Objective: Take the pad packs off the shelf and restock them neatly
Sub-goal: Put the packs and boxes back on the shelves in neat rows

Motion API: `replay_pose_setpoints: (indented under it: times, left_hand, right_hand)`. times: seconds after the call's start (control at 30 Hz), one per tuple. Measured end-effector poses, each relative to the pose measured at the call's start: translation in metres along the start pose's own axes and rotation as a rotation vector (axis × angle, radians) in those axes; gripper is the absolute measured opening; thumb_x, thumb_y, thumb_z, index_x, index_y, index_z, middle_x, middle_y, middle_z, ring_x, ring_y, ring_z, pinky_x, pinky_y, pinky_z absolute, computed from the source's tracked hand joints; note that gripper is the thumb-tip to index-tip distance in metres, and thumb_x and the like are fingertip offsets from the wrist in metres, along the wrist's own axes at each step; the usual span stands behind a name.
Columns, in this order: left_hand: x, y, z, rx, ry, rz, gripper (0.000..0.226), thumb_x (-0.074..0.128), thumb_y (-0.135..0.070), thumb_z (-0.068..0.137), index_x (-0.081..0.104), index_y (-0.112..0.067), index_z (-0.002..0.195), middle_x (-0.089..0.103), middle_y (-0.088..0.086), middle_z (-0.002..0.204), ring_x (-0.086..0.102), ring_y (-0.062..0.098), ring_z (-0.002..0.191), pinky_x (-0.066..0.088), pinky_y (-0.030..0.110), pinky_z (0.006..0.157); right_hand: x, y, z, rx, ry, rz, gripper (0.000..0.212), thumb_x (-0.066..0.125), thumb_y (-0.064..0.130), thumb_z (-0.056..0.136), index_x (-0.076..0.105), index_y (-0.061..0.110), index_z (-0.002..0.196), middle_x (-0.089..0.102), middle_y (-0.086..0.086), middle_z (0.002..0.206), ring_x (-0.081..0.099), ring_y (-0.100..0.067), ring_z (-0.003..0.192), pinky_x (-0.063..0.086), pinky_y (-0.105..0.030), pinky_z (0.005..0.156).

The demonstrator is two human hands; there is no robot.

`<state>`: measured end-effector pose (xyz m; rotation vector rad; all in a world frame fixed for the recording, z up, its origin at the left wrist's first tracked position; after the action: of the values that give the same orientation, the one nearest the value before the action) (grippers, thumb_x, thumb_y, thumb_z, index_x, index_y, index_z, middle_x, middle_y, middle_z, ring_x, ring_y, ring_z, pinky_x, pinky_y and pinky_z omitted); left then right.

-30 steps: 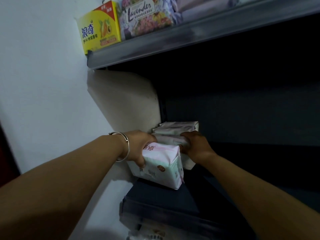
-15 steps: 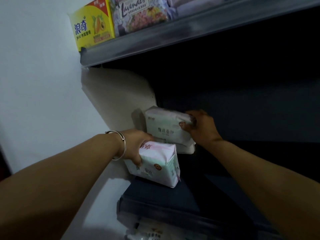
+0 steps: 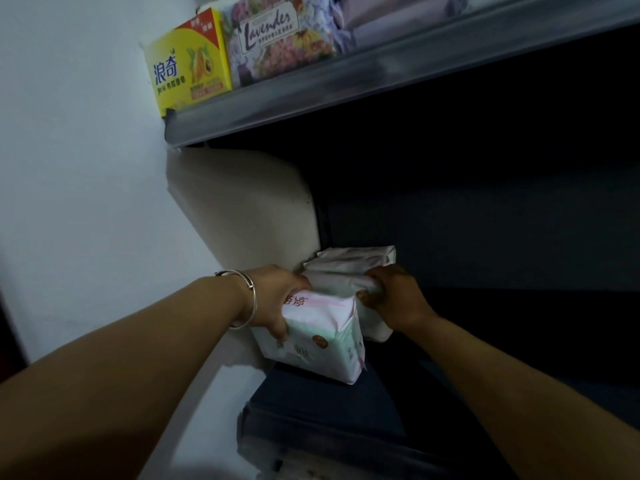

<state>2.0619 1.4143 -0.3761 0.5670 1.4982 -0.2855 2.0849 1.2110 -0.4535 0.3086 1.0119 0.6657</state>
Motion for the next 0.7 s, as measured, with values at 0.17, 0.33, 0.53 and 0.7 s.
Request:
replay_pose_setpoints:
  times: [0.17,0.33,0.53,0.7]
  left_hand:
    - [0.004,-0.002,0.014,0.004,0.019,0.021,0.069,0.082,-0.030,0.062,0.050,-0.026,0.123,0.056,-0.005,0.108,0.054,0.015,0.098,0.047,0.026,0.083]
    - [0.004,-0.009,0.022,-0.008,0.026,0.013,0.073,0.081,-0.028,0.066,0.045,-0.026,0.130,0.054,-0.002,0.121,0.052,0.018,0.107,0.047,0.030,0.091]
    - [0.003,-0.012,0.026,-0.051,0.033,0.019,0.079,0.081,-0.032,0.067,0.041,-0.026,0.136,0.053,-0.001,0.126,0.052,0.018,0.109,0.046,0.029,0.093]
    - [0.006,-0.011,0.029,-0.107,0.032,-0.021,0.081,0.080,-0.033,0.069,0.038,-0.027,0.138,0.053,0.000,0.128,0.055,0.020,0.109,0.048,0.033,0.094]
  right_hand:
    - [0.007,-0.007,0.011,0.029,-0.023,-0.050,0.044,0.065,0.026,0.087,0.056,0.011,0.127,0.049,-0.016,0.129,0.049,-0.026,0.118,0.035,-0.021,0.093]
    - [0.010,-0.011,0.016,0.008,-0.028,-0.131,0.045,0.063,0.034,0.087,0.056,0.015,0.128,0.051,-0.013,0.132,0.049,-0.027,0.121,0.036,-0.027,0.100]
    - [-0.020,0.008,-0.005,-0.019,-0.089,0.281,0.030,0.052,0.035,0.094,0.069,0.015,0.108,0.059,-0.003,0.112,0.053,-0.015,0.103,0.041,-0.018,0.083]
    - [-0.018,0.018,-0.026,-0.073,0.164,0.253,0.048,0.064,0.049,0.080,0.057,0.026,0.121,0.049,0.010,0.119,0.047,-0.007,0.110,0.041,-0.016,0.087]
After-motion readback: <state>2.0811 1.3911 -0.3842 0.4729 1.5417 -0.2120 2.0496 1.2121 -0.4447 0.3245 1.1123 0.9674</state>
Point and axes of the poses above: each hand's wrist, its own z-axis towards the middle knuckle, its own x-axis out of the palm, y = z × x, the point moved 1 cm from there along z, towards the middle knuckle
